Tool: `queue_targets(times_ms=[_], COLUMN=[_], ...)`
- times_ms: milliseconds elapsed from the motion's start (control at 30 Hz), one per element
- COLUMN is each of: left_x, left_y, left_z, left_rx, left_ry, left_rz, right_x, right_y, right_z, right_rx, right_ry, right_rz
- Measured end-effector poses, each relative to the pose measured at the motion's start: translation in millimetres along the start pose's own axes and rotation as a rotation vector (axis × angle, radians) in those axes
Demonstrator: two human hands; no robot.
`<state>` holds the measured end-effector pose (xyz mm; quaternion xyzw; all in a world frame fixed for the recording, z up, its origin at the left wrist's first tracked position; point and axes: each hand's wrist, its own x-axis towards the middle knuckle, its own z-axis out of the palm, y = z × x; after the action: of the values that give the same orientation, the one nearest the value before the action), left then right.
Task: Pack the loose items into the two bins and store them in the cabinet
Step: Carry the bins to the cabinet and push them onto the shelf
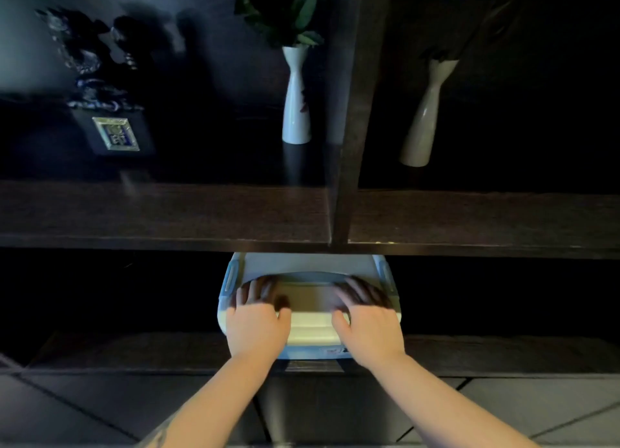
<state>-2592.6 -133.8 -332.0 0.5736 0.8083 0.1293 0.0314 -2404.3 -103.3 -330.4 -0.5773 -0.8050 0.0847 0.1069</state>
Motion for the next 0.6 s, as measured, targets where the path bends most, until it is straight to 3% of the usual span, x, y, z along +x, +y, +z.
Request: queue_targets(times_ms=[133, 267, 400, 500, 600], left_x=[-22, -53, -75, -101, -143], left_y=[30, 86, 159, 218, 280], left_z=[4, 19, 27, 36, 46], left_rx=[0.000, -0.184, -0.328, -0.400, -0.404], left_ry=[-0.021, -0.097, -0.239, -0.338, -0.425], left_rz=[0.162, 0.430, 0.675, 0.794, 0.951], right_x=[-30, -73, -131, -190, -254], right_y=[5, 39, 98, 144, 179], right_z=[0, -9, -32, -52, -70], right_rx=[0.003, 0.080, 0.020, -0.024, 0.059], right_ry=[0.022, -0.009, -0.016, 0.065, 0.102], right_rz=[0.012, 0.129, 0.460, 0.706, 0.908])
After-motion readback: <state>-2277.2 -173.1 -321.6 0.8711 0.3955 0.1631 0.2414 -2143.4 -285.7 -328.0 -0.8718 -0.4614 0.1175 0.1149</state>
